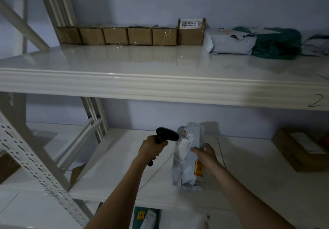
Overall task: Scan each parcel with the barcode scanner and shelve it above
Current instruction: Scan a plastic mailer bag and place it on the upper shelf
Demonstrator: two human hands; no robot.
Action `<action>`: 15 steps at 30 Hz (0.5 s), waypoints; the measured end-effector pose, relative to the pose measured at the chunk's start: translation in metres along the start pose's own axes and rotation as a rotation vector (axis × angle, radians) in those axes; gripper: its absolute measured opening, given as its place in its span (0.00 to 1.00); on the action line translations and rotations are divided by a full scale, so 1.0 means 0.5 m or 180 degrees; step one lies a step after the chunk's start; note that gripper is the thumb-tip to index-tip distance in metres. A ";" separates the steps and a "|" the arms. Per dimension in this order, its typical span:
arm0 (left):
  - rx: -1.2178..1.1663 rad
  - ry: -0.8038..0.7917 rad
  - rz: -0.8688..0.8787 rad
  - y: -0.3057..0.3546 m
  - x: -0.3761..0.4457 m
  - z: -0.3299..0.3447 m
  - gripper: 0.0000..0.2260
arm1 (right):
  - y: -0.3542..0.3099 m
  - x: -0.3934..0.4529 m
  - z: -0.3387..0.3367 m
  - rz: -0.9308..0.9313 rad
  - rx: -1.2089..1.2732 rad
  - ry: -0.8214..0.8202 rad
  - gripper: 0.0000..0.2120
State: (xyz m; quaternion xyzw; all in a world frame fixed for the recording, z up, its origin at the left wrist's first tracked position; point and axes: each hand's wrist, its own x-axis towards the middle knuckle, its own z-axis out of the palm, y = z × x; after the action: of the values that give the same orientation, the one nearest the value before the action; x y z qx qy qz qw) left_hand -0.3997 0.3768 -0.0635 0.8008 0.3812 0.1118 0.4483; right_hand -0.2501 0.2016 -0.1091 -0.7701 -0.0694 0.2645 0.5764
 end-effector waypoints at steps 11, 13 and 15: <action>0.0106 -0.0022 0.0062 0.015 0.001 -0.005 0.13 | 0.004 -0.012 0.010 0.0000 0.0109 -0.0104 0.21; 0.0087 -0.0030 0.0051 0.014 0.001 -0.001 0.14 | 0.003 -0.013 0.009 -0.0036 0.0054 -0.0111 0.20; 0.0066 -0.0016 0.0045 0.015 0.000 0.003 0.14 | 0.001 -0.014 0.005 -0.0054 0.0023 -0.0123 0.20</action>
State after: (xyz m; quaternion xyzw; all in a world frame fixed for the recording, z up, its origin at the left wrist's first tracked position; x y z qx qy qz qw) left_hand -0.3948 0.3735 -0.0583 0.8083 0.3755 0.1091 0.4401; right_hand -0.2575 0.2008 -0.1078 -0.7621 -0.0862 0.2746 0.5800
